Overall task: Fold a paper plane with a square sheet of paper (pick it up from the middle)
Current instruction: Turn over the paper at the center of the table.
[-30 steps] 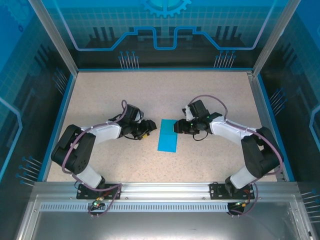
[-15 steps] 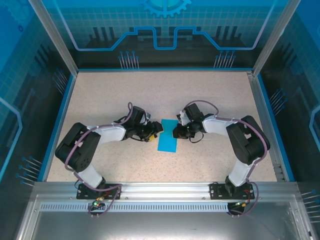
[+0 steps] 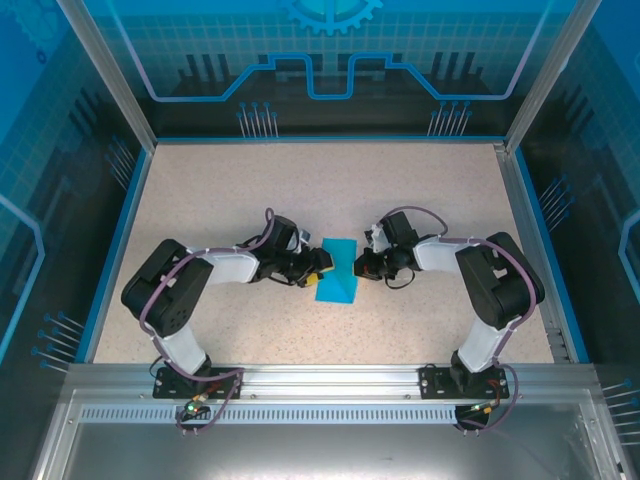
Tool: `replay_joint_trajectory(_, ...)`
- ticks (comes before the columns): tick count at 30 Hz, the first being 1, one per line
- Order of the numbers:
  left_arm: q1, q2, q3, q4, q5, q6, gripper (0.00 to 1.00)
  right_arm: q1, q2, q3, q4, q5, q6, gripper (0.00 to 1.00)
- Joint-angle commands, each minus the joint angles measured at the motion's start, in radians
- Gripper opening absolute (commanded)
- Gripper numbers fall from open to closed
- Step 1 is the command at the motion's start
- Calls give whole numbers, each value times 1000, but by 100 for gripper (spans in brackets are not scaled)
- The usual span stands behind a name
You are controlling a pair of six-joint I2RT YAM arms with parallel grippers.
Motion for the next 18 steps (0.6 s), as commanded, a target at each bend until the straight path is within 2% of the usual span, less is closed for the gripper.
replay_joint_trajectory(1, -14, 11, 39, 18, 29, 12, 54, -9, -22, -15, 21, -21, 10, 4)
replay_joint_trajectory(14, -35, 114, 136, -48, 21, 50, 52, -9, -16, -12, 6, -28, 2, 7)
replay_joint_trajectory(16, -36, 123, 140, -51, 20, 51, 50, -9, -22, -9, -1, -30, 2, 12)
replay_joint_trajectory(18, -36, 130, 141, -57, 17, 57, 47, -9, -41, -14, -6, -29, 5, 21)
